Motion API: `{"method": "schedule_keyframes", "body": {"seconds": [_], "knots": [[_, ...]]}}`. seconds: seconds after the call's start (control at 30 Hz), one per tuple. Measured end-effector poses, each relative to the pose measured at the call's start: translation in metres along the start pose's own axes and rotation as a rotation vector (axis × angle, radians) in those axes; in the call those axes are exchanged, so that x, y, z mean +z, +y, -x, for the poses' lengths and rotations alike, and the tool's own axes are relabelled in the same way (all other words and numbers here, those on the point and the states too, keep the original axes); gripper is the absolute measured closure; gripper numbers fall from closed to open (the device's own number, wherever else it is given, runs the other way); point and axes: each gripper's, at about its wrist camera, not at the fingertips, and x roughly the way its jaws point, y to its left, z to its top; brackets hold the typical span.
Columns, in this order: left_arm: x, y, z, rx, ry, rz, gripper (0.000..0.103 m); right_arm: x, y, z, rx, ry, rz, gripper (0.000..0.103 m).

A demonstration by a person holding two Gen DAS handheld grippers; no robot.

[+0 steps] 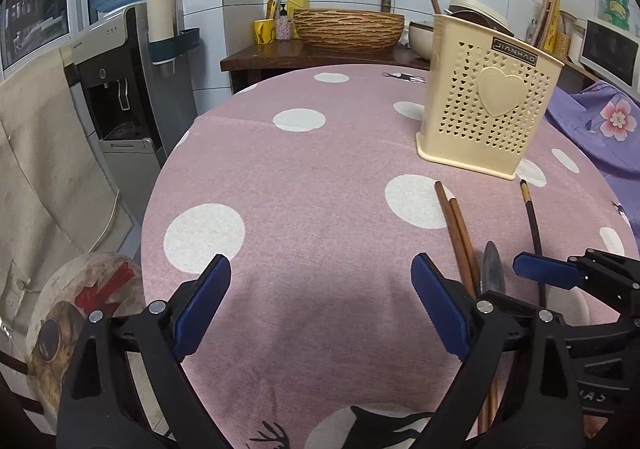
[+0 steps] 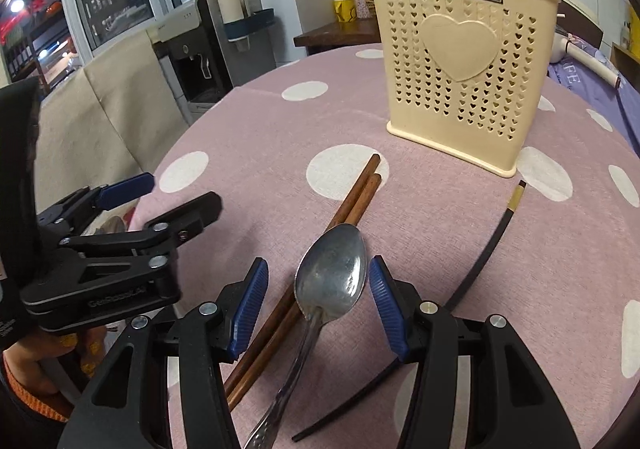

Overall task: Organize utensils
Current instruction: 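Close the right gripper on a metal spoon while the left gripper closes on a brown chopstick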

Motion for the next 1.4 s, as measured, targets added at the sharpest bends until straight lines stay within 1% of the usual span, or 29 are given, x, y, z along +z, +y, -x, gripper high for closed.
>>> {"method": "schedule_keyframes", "body": {"seconds": [0.1, 0.17, 0.23, 0.3, 0.5, 0.6, 0.63, 0.67, 0.7, 0.77, 0.83, 0.9, 0.97, 1.03, 1.13, 1.3, 1.4], "knots": [[-0.001, 0.004, -0.001, 0.000, 0.005, 0.008, 0.013, 0.000, -0.004, -0.005, 0.027, 0.018, -0.022, 0.051], [0.000, 0.006, -0.003, -0.005, 0.008, 0.014, 0.013, 0.000, -0.004, -0.007, 0.033, 0.028, -0.027, 0.053], [0.001, 0.007, -0.004, -0.006, 0.009, 0.016, 0.013, 0.000, -0.005, -0.008, 0.024, 0.024, -0.029, 0.060], [0.002, 0.005, -0.004, -0.011, 0.008, 0.015, 0.013, -0.001, -0.006, -0.007, 0.022, 0.023, -0.026, 0.064], [0.005, 0.000, -0.008, -0.021, 0.012, -0.002, 0.013, -0.001, -0.009, -0.006, 0.018, 0.018, -0.042, 0.065], [0.008, -0.006, -0.009, -0.030, 0.011, -0.018, 0.013, -0.001, -0.015, 0.003, 0.004, -0.008, -0.067, 0.065], [0.009, -0.008, -0.009, -0.035, 0.010, -0.026, 0.014, -0.001, -0.018, 0.007, -0.005, -0.021, -0.081, 0.065], [0.011, -0.010, -0.010, -0.048, 0.013, -0.032, 0.019, -0.002, -0.022, 0.012, -0.012, -0.032, -0.095, 0.065], [0.012, -0.012, -0.011, -0.067, 0.021, -0.033, 0.020, -0.001, -0.026, 0.016, -0.022, -0.044, -0.111, 0.065], [0.016, -0.018, -0.015, -0.105, 0.040, -0.037, 0.028, 0.001, -0.033, 0.024, -0.038, -0.067, -0.130, 0.065], [0.019, -0.027, -0.019, -0.131, 0.053, -0.050, 0.032, 0.003, -0.037, 0.031, -0.055, -0.085, -0.138, 0.065], [0.022, -0.038, -0.026, -0.170, 0.081, -0.065, 0.040, 0.004, -0.042, 0.036, -0.064, -0.096, -0.144, 0.065], [0.022, -0.048, -0.034, -0.204, 0.112, -0.078, 0.051, 0.004, -0.046, 0.040, -0.069, -0.104, -0.154, 0.065], [0.021, -0.059, -0.043, -0.204, 0.135, -0.108, 0.057, 0.004, -0.049, 0.042, -0.070, -0.104, -0.158, 0.065], [0.018, -0.068, -0.047, -0.225, 0.146, -0.118, 0.058, 0.001, -0.052, 0.042, -0.075, -0.100, -0.167, 0.065], [0.017, -0.075, -0.047, -0.221, 0.151, -0.129, 0.058, 0.002, -0.054, 0.040, -0.071, -0.097, -0.173, 0.065], [0.016, -0.076, -0.045, -0.202, 0.139, -0.146, 0.058, 0.002, -0.054, 0.041, -0.069, -0.099, -0.174, 0.065]]}}
